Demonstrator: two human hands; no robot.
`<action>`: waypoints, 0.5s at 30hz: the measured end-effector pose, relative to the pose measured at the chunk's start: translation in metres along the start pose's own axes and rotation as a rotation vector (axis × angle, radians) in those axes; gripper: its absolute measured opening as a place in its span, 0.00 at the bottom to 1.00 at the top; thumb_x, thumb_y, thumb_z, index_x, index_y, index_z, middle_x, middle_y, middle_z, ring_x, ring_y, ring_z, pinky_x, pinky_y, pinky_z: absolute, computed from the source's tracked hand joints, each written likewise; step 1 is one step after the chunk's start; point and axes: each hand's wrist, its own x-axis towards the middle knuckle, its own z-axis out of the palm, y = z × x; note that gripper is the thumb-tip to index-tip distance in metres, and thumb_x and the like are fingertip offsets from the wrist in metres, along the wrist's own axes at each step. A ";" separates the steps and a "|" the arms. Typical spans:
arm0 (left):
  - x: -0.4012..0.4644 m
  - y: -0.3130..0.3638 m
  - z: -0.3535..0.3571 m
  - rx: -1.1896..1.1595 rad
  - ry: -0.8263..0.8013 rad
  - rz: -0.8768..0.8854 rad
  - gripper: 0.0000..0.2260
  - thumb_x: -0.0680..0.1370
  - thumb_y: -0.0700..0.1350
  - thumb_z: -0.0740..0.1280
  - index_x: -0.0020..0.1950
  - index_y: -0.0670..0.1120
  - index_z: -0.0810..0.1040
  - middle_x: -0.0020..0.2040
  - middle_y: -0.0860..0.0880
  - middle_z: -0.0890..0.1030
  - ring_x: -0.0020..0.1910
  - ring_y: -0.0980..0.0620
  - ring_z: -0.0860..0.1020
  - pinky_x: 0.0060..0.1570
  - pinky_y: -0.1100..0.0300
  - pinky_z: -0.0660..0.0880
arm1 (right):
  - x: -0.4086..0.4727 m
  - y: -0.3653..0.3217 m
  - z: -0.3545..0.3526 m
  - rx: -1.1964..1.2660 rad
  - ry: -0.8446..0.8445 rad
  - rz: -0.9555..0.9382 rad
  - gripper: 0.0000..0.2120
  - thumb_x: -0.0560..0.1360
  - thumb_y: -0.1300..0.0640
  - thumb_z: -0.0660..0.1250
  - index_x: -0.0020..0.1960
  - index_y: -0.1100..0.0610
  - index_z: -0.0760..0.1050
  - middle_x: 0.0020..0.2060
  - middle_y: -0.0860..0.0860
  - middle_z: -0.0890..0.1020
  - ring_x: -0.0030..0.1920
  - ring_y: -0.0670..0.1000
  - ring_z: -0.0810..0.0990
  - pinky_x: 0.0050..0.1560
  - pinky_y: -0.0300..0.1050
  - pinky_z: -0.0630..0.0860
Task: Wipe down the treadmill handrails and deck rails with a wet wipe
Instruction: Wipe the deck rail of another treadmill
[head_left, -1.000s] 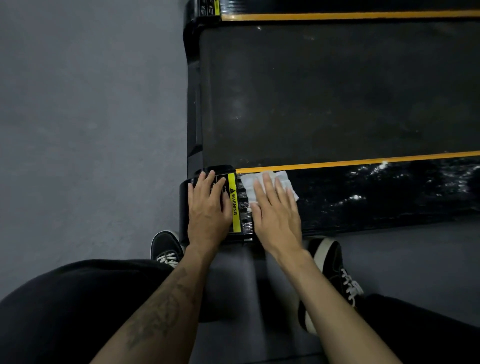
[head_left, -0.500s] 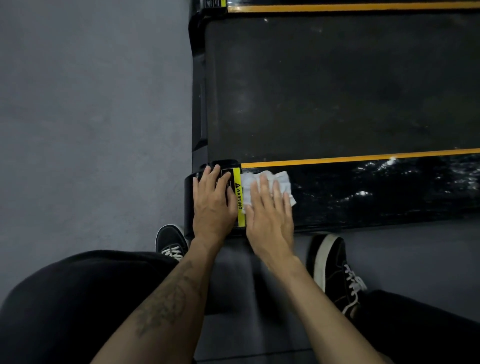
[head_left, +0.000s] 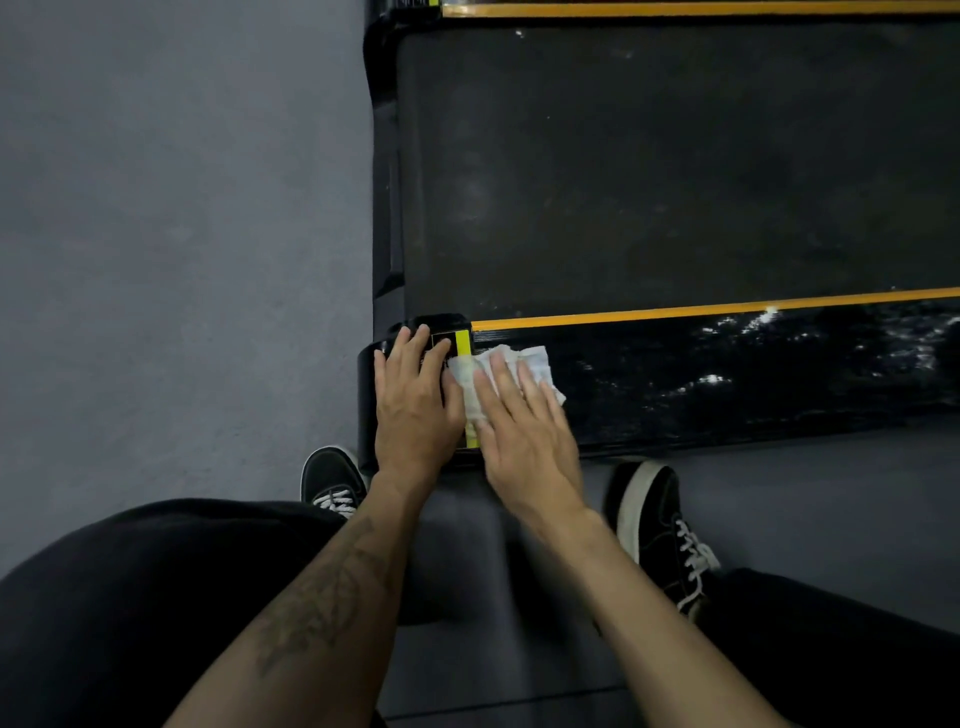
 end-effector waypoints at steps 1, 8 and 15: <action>0.000 0.000 0.000 0.003 0.002 0.002 0.16 0.81 0.38 0.65 0.69 0.39 0.78 0.75 0.40 0.73 0.79 0.41 0.65 0.80 0.38 0.54 | -0.002 0.010 0.000 0.013 -0.009 0.012 0.28 0.86 0.48 0.48 0.84 0.52 0.52 0.83 0.50 0.49 0.83 0.53 0.49 0.82 0.54 0.50; 0.000 -0.002 0.002 0.012 0.003 0.008 0.16 0.81 0.38 0.65 0.69 0.40 0.78 0.74 0.40 0.73 0.79 0.41 0.64 0.80 0.38 0.54 | -0.008 -0.010 0.003 0.054 0.048 0.161 0.28 0.85 0.47 0.43 0.84 0.54 0.52 0.83 0.53 0.51 0.83 0.56 0.50 0.82 0.57 0.50; 0.000 -0.004 0.003 0.018 0.009 0.015 0.17 0.81 0.38 0.65 0.70 0.41 0.78 0.75 0.41 0.73 0.79 0.42 0.64 0.79 0.37 0.55 | -0.010 0.024 -0.003 0.032 -0.014 0.124 0.27 0.87 0.47 0.48 0.84 0.53 0.50 0.83 0.50 0.46 0.83 0.51 0.45 0.82 0.53 0.45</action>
